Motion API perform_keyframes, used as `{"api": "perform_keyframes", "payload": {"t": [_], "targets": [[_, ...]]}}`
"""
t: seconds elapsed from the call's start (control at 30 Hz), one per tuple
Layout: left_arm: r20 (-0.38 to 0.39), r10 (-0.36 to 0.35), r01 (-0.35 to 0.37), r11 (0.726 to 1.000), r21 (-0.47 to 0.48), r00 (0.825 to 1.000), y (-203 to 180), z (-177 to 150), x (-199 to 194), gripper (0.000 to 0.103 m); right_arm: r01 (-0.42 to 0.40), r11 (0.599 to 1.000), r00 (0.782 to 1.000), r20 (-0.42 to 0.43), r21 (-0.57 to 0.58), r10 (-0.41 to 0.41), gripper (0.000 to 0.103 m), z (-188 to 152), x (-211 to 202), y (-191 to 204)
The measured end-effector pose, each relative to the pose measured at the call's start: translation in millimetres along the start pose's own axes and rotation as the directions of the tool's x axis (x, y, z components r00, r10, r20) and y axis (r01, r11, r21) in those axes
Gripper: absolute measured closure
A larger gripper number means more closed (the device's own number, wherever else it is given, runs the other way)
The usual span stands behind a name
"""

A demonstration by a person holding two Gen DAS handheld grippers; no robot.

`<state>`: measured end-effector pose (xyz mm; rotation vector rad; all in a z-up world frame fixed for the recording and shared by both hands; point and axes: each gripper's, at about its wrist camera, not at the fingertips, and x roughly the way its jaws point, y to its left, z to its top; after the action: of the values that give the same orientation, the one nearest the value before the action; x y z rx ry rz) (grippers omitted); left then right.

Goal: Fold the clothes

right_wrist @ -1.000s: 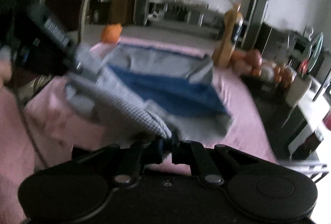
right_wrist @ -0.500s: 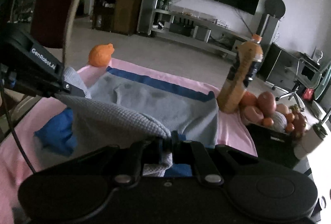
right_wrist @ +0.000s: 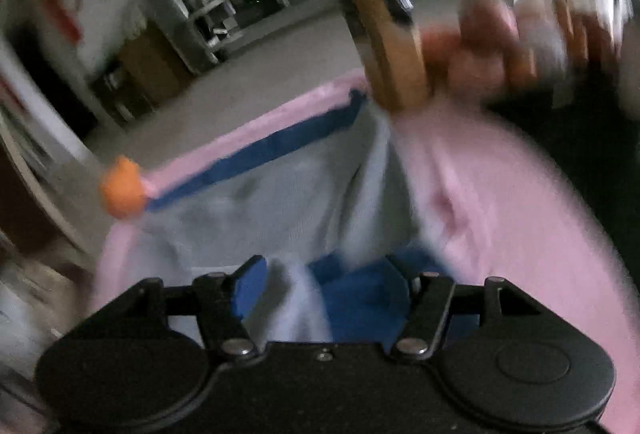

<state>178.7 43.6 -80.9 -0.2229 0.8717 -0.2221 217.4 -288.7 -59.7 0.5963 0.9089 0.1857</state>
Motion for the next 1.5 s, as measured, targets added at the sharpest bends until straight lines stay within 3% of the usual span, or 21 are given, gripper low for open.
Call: {"api": "perform_keyframes", "payload": {"t": [0.07,0.1,0.13,0.2,0.33,0.43,0.57,0.67,0.73,0.77,0.8,0.87,0.93,1.03,1.07,1.13,1.2,1.27,1.33,1.43,1.5], "targets": [[-0.047,-0.041,0.043,0.998,0.05,0.998,-14.1,-18.6,4.8,0.07,-0.122,0.99,0.991,-0.054,0.072,0.126,0.042,-7.1,3.6,-9.4],[-0.072,-0.047,0.052,0.995,0.079,0.996,-22.1,-28.6,8.6,0.073,-0.145,0.988,0.986,-0.072,0.059,0.149,0.05,-13.4,9.1,-8.4],[-0.1,-0.042,0.053,0.992,0.113,0.994,-28.4,-37.7,14.2,0.077,-0.14,0.99,0.985,-0.096,0.015,0.141,0.073,-20.4,17.9,-4.6],[-0.161,-0.007,0.037,0.982,0.184,0.987,-37.9,-54.1,26.8,0.086,-0.113,0.99,0.983,-0.155,-0.081,0.099,0.087,-33.5,39.7,3.5],[-0.277,0.129,-0.056,0.964,0.259,0.952,-39.2,-80.0,47.9,0.088,-0.069,0.973,0.966,-0.26,-0.222,0.009,0.088,-56.1,78.5,14.6],[-0.25,0.138,-0.065,0.958,0.281,0.958,-38.5,-91.2,38.5,0.088,0.007,0.951,0.951,-0.293,-0.308,-0.102,0.088,-67.2,93.3,16.0],[-0.228,0.137,-0.065,0.952,0.299,0.964,-37.8,-103.5,26.9,0.087,0.052,0.934,0.961,-0.237,-0.354,-0.144,0.09,-74.3,73.0,18.0],[-0.182,0.058,-0.013,0.971,0.239,0.982,-27.7,-101.7,3.2,0.088,0.085,0.919,0.968,-0.185,-0.386,-0.167,0.087,-79.8,55.3,20.0],[-0.127,-0.01,0.034,0.982,0.188,0.992,-18.8,-99.6,-13.3,0.087,0.073,0.927,0.988,-0.103,-0.369,-0.118,0.072,-79.6,24.7,19.9],[-0.1,-0.028,0.045,0.984,0.172,0.995,-16.8,-97.7,-16.7,0.083,0.055,0.939,0.993,-0.083,-0.338,-0.088,0.07,-81.0,12.4,14.4],[-0.075,-0.041,0.053,0.986,0.159,0.996,-15.3,-95.4,-18.9,0.076,0.037,0.952,0.995,-0.072,-0.304,-0.062,0.07,-82.9,3.0,7.5],[-0.067,-0.039,0.05,0.986,0.157,0.997,-20.0,-92.7,-12.1,0.076,0.007,0.967,0.997,-0.077,-0.253,-0.028,0.072,-88.0,-6.4,-4.5],[-0.066,-0.034,0.044,0.986,0.158,0.997,-25.9,-90.4,-3.5,0.077,-0.004,0.972,0.991,-0.132,-0.236,-0.028,0.086,-95.7,2.2,-13.4],[-0.135,0.058,-0.026,0.974,0.226,0.989,-33.9,-100.0,20.3,0.076,0.02,0.964,0.975,-0.21,-0.265,-0.078,0.086,-107.3,20.8,-16.7],[-0.162,0.101,-0.056,0.964,0.261,0.982,-36.7,-105.4,30.0,0.075,0.046,0.956,0.968,-0.224,-0.29,-0.114,0.087,-111.1,27.2,-14.8],[-0.137,0.152,-0.093,0.926,0.365,0.979,-48.3,-113.4,29.8,0.071,0.089,0.937,0.958,-0.228,-0.338,-0.173,0.093,-116.5,35.0,-10.5],[-0.129,0.166,-0.103,0.913,0.395,0.978,-51.8,-117.0,28.0,0.07,0.103,0.922,0.954,-0.226,-0.373,-0.198,0.093,-117.2,36.4,-4.8],[-0.124,0.158,-0.101,0.92,0.378,0.98,-48.2,-113.9,22.6,0.07,0.11,0.919,0.953,-0.222,-0.378,-0.206,0.093,-117.0,36.0,-3.5],[-0.104,0.137,-0.094,0.935,0.343,0.985,-42.4,-108.0,13.2,0.07,0.091,0.928,0.964,-0.201,-0.362,-0.173,0.091,-114.2,27.9,-3.5],[0.003,0.067,-0.066,0.96,0.274,0.998,-36.3,-87.4,-12.7,0.07,0.0,0.946,0.993,-0.115,-0.323,-0.039,0.089,-101.7,-0.1,1.4],[0.079,0.029,-0.047,0.967,0.249,0.996,-35.5,-69.3,-27.9,0.069,-0.054,0.949,0.997,-0.064,-0.312,0.036,0.088,-89.5,-17.2,8.8]]}}
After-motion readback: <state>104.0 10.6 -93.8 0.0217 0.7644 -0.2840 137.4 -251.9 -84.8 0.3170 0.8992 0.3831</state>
